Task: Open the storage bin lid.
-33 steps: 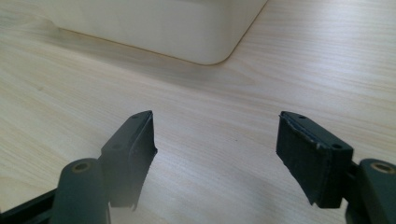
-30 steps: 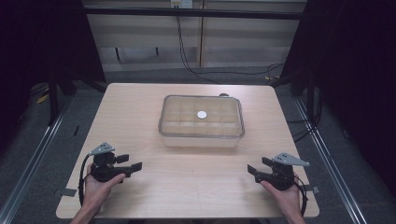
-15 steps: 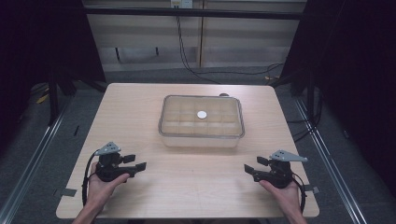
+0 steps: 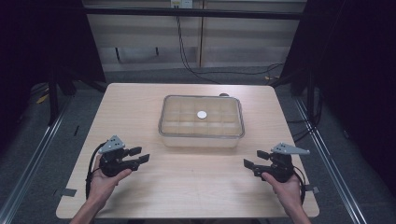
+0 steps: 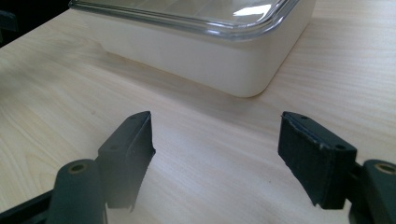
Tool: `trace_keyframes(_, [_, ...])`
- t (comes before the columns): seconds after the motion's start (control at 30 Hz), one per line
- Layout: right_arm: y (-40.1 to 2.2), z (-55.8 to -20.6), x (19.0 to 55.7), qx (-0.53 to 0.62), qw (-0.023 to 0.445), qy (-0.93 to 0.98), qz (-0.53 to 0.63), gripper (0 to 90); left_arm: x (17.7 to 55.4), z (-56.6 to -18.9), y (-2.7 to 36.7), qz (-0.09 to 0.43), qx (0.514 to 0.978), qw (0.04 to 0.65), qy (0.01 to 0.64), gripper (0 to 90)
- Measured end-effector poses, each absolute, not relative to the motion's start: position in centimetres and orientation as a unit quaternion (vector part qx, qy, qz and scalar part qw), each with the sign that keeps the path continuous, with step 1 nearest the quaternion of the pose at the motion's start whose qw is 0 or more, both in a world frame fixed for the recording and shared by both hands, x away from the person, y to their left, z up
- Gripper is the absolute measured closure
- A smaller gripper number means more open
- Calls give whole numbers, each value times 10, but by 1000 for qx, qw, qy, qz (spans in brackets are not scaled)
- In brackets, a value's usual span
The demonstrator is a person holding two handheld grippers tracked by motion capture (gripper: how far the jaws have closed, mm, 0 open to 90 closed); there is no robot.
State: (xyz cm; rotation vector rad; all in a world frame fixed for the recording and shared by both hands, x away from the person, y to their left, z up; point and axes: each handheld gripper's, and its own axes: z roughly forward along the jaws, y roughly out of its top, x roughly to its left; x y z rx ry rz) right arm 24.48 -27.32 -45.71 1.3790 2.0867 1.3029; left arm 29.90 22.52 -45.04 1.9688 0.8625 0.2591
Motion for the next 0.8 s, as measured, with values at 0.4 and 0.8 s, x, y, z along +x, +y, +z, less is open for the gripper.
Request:
trace_keyframes(0.4, [-279, -433, 267, 482, 134, 719, 483, 277, 319, -438, 226, 76, 790, 470, 387, 418])
trace_keyframes(0.8, [-269, -423, 295, 484, 126, 723, 476, 258, 340, -428, 218, 74, 788, 480, 379, 343])
